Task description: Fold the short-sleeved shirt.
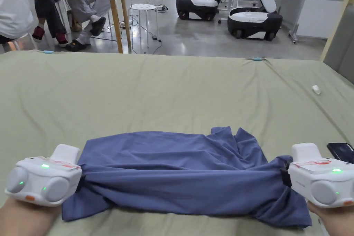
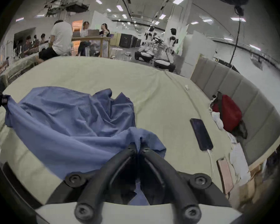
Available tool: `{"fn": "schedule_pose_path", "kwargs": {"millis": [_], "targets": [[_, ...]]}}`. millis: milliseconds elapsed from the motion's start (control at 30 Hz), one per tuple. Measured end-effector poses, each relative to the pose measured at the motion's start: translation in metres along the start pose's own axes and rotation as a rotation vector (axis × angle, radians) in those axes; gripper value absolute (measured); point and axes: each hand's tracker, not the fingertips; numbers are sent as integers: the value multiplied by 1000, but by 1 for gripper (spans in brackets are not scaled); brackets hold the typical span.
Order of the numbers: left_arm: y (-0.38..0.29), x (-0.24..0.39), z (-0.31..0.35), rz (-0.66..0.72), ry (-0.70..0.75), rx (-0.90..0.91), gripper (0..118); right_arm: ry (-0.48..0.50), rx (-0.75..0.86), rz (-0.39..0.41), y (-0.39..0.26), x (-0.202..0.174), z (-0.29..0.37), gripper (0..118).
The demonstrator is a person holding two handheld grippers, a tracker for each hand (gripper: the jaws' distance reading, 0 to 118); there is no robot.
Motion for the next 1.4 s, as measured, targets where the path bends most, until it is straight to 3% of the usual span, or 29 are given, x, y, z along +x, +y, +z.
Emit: {"fn": "schedule_pose_path", "kwargs": {"millis": [200, 233, 300, 333, 367, 567, 633, 667, 700, 733, 767, 833, 900, 967, 1133, 1167, 1200, 1267, 1300, 1400], "targets": [[-6, 4, -27, -11, -36, -74, 3, 2, -91, 7, -8, -10, -44, 4], [-8, 3, -22, 0, -39, -60, 14, 10, -86, -6, -12, -9, -42, 14], [-14, 1, -2, 55, -26, 29, 73, 23, -44, -64, -16, -9, -28, 80], [-17, 3, 11, 77, -30, 121, 97, 18, -34, -82, -17, -12, -18, 101], [-20, 8, 25, 103, -46, 209, 111, 34, -9, -110, -18, -18, -4, 111], [-34, 59, 68, 113, -52, 432, 111, 118, 242, -157, -26, -90, 68, 110], [-44, 73, 79, 132, -51, 523, 101, 164, 307, -167, -36, -110, 78, 103], [-51, 81, 82, 134, -28, 535, 78, 180, 323, -178, -39, -118, 82, 78], [-56, 85, 84, 130, -8, 530, 47, 174, 315, -177, -42, -125, 85, 43], [-61, 89, 85, 123, -7, 526, 5, 161, 313, -171, -45, -136, 85, 5], [-70, 86, 86, 127, 27, 527, 0, 144, 328, -167, -47, -142, 88, 0], [-82, 77, 84, 127, -94, 455, 0, 189, 319, -153, -48, -146, 91, 0], [-100, 64, 78, 137, -51, 420, 0, 186, 306, -139, -49, -148, 93, 0], [-107, 58, 74, 214, -97, 319, 0, 173, 303, -131, -52, -141, 101, 0], [-133, 19, 48, 368, -50, 177, 0, 148, 267, -123, -58, -120, 105, 0], [-132, 14, 43, 390, -66, 164, 8, 146, 262, -125, -58, -117, 103, 0], [-130, 12, 39, 407, -82, 151, 30, 146, 255, -128, -58, -114, 101, 0], [-126, 7, 28, 445, -76, 150, 101, 142, 248, -142, -60, -108, 99, 0], [-123, 6, 20, 455, -74, 132, 112, 140, 244, -149, -60, -105, 98, 0], [-112, 4, 6, 499, -160, 95, 99, 135, 238, -161, -61, -96, 99, 0]]}}
